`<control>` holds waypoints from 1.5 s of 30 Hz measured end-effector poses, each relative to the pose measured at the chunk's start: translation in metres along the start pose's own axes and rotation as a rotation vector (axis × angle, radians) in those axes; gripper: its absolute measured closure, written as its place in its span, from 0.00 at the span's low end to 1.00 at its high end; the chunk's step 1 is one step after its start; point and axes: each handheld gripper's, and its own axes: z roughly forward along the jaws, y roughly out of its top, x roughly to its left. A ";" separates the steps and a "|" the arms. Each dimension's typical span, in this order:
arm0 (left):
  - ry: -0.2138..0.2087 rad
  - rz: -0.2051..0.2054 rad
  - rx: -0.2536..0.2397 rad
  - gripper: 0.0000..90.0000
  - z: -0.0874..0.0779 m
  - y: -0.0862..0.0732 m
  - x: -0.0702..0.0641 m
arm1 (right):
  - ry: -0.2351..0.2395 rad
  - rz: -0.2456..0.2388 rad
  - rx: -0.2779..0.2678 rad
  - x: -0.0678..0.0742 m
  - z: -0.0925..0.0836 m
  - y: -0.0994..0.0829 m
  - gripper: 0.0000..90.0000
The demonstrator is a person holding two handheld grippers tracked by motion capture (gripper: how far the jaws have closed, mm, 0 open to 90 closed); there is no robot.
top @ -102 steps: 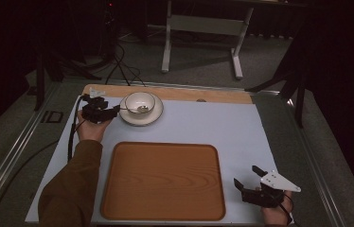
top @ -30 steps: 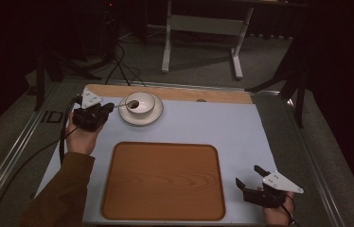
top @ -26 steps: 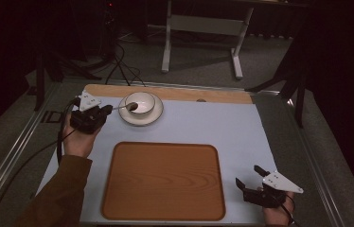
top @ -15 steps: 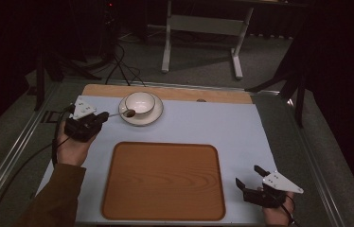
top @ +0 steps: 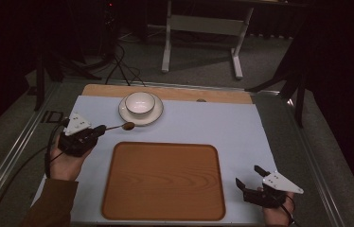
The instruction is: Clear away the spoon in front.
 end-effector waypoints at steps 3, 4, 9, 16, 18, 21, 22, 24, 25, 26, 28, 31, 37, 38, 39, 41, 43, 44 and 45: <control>-0.004 0.001 0.009 0.98 -0.005 -0.004 -0.002 | 0.000 -0.001 0.002 0.000 0.000 0.000 0.16; -0.007 -0.002 0.014 0.98 -0.006 -0.006 -0.003 | 0.000 -0.001 0.001 0.000 0.000 0.000 0.16; -0.023 -0.007 0.054 0.98 -0.008 -0.011 -0.004 | 0.000 -0.002 0.001 0.000 0.000 0.000 0.16; -0.029 -0.033 0.174 0.98 0.004 -0.016 -0.002 | 0.000 -0.006 0.008 0.001 0.001 0.000 0.16; -0.022 -0.038 0.200 0.98 0.009 -0.014 -0.002 | 0.000 -0.006 0.008 0.001 0.001 0.000 0.16; -0.008 -0.028 0.229 0.98 0.017 -0.010 -0.001 | -0.003 -0.008 0.010 0.001 0.001 0.000 0.16; -0.006 -0.027 0.228 0.97 0.019 -0.009 -0.001 | -0.003 -0.008 0.011 0.001 0.001 0.000 0.16; -0.001 -0.022 0.230 0.97 0.023 -0.006 -0.001 | -0.004 -0.010 0.012 0.001 0.001 0.000 0.16; 0.000 -0.021 0.226 0.97 0.024 -0.005 0.000 | -0.004 -0.012 0.012 0.001 0.001 0.000 0.16; 0.000 -0.021 0.226 0.97 0.024 -0.005 0.000 | -0.004 -0.012 0.012 0.001 0.001 0.000 0.16; 0.001 -0.045 0.197 0.96 0.027 -0.002 0.005 | -0.004 -0.012 0.012 0.001 0.001 0.000 0.16; -0.005 -0.053 0.148 0.96 0.030 -0.001 0.008 | -0.004 -0.012 0.013 0.001 0.001 0.000 0.16; 0.018 -0.059 0.059 0.97 0.039 0.002 0.007 | -0.005 -0.013 0.013 0.001 0.002 0.000 0.16; 0.018 -0.059 0.059 0.97 0.039 0.002 0.007 | -0.005 -0.013 0.013 0.001 0.002 0.000 0.16; 0.024 -0.057 0.040 0.97 0.041 0.002 0.007 | -0.004 -0.013 0.013 0.001 0.002 0.000 0.16; 0.030 -0.052 0.013 0.97 0.045 0.004 0.005 | -0.004 -0.014 0.013 0.001 0.002 0.000 0.16; 0.034 -0.052 -0.007 0.97 0.048 0.005 0.005 | -0.004 -0.010 0.012 0.001 0.001 0.000 0.16; 0.037 -0.052 -0.015 0.97 0.049 0.005 0.005 | -0.004 -0.011 0.011 0.001 0.001 0.000 0.16; 0.038 -0.054 -0.023 0.97 0.050 0.005 0.005 | -0.004 -0.011 0.011 0.001 0.001 0.000 0.16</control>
